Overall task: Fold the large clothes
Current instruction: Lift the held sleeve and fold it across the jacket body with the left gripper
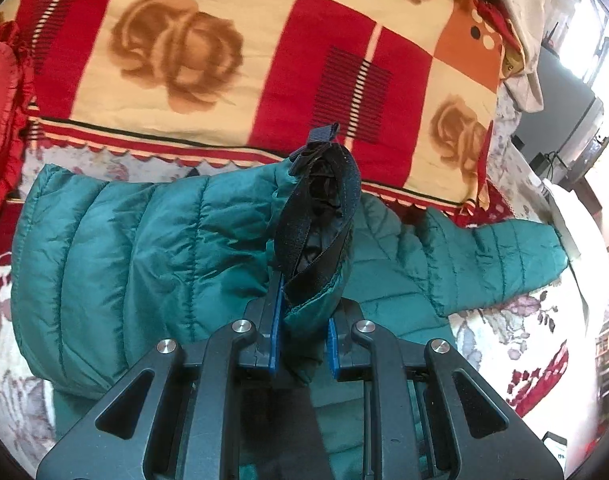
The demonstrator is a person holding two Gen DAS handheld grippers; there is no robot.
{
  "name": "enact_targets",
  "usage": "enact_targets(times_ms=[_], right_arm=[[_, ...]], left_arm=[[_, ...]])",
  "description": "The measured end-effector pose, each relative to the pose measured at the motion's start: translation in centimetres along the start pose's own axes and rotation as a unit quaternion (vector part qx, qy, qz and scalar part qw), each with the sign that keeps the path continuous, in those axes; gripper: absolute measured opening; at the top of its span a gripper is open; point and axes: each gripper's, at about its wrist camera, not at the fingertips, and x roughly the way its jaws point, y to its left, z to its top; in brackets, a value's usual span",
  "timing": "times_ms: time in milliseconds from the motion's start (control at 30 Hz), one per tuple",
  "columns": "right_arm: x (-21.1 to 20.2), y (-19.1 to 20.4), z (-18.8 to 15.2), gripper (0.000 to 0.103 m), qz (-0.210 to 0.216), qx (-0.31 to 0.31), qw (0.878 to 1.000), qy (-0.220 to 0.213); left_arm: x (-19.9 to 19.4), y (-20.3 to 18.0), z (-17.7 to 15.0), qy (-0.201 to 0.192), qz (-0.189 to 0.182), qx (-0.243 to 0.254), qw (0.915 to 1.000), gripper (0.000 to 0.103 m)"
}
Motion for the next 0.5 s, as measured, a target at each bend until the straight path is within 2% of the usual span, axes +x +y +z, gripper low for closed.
enact_targets(times_ms=[367, 500], right_arm=[[0.0, -0.4, 0.0, 0.103, 0.007, -0.001, 1.000, 0.001], [0.0, -0.4, -0.1, 0.103, 0.007, -0.002, 1.000, 0.001]], left_arm=[[4.9, -2.3, -0.8, 0.036, -0.036, 0.014, 0.9986, 0.017], [5.9, -2.6, -1.3, 0.035, -0.050, 0.020, 0.9980, 0.017]])
